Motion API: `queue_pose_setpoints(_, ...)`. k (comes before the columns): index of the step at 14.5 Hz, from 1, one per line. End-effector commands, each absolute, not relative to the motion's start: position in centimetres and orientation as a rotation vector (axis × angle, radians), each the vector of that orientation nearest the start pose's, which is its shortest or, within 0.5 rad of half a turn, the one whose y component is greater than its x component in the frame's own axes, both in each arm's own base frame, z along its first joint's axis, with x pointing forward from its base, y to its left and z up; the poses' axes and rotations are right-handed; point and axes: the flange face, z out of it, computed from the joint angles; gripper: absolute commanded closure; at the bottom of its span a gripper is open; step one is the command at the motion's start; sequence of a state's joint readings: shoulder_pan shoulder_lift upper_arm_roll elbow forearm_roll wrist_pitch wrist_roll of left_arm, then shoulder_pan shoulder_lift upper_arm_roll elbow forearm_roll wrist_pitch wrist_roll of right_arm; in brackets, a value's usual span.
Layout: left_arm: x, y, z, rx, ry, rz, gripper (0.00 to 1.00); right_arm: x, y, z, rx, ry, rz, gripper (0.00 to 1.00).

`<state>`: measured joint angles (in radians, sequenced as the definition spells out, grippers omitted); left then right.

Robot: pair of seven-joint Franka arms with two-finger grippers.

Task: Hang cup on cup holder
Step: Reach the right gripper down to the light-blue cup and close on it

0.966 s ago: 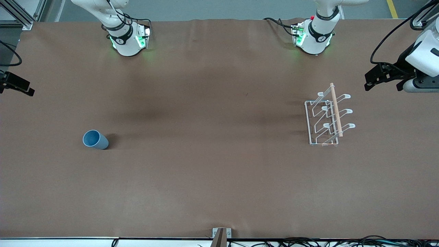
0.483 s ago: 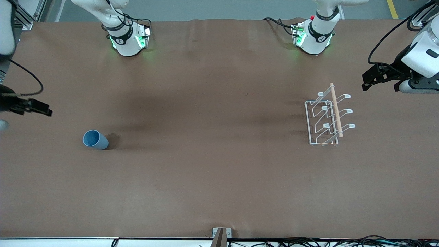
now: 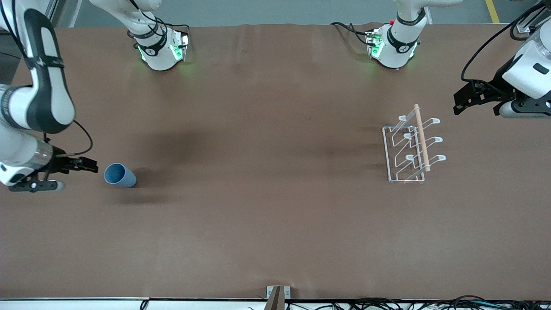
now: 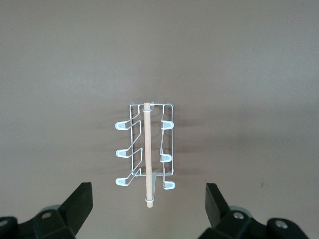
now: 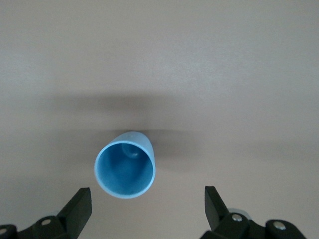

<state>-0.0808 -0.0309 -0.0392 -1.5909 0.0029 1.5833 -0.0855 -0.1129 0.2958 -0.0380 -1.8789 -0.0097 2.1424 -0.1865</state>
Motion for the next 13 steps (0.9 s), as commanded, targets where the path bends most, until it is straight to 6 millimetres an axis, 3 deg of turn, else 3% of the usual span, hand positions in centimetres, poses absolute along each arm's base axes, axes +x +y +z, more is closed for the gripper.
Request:
queue_pose_setpoints(1, 54.4, -6.9, 63.3, -3.14, 0.041, -0.051, 0.0, 59.2, -9.1, 31.4, -3.151, -0.118, 0.001, 0.0)
queue_pose_setpoints(5, 54.4, -7.0, 63.1, -3.14, 0.043, -0.044, 0.0, 59.5, -10.2, 28.0, -3.157, -0.142, -0.038, 0.0)
queue_pose_setpoints(11, 54.4, -7.0, 63.1, -3.138, 0.046, -0.044, 0.0, 59.2, -10.0, 24.6, -3.154, -0.145, -0.015, 0.0)
queue_pose_setpoints(13, 54.4, -7.0, 63.1, -3.138, 0.043, -0.044, 0.0, 59.1, -10.0, 24.1, -3.153, -0.14, -0.003, 0.26)
